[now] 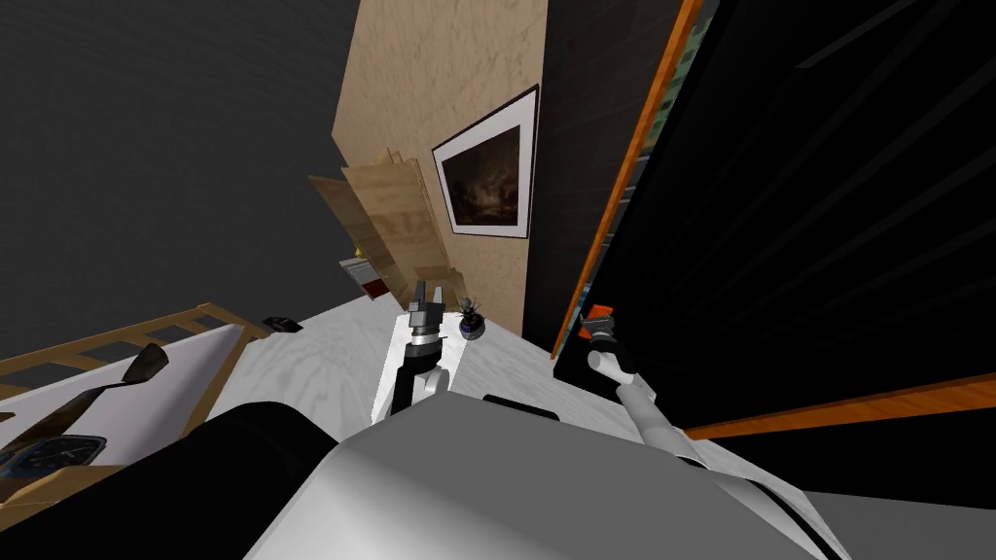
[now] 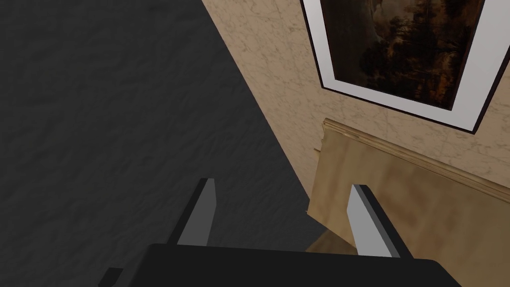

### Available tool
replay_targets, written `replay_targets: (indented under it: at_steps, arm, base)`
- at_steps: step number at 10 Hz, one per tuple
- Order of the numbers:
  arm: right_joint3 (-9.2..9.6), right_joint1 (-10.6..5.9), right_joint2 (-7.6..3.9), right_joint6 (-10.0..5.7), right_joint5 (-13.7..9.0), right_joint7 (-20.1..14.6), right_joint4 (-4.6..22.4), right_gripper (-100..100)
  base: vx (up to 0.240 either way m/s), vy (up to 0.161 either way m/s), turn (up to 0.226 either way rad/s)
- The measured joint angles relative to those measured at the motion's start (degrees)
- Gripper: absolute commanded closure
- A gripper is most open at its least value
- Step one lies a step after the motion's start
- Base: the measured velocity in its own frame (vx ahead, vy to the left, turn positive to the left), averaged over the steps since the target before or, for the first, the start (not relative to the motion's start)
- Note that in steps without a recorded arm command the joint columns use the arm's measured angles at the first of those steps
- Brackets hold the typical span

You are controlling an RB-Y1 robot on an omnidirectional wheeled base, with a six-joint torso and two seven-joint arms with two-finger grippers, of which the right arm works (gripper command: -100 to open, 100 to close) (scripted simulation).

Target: Pull the door open

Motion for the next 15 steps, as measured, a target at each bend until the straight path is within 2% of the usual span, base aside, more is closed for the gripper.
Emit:
replay_targets:
  at_steps: [3, 13, 15]
  arm:
    - [0.19, 1.26, 0.97, -0.33, -2.62, -3.2, -1.61, -100]
    - [2.24, 3.76, 5.41, -2.04, -11.3, -14.34, -6.19, -100]
    - [2.44, 3.91, 5.76, -2.23, -12.19, -15.66, -6.54, -100]
  base:
    - [-0.098, -0.054, 0.028]
    - [-0.1, -0.038, 0.027]
    - [0.037, 0.0, 0.086]
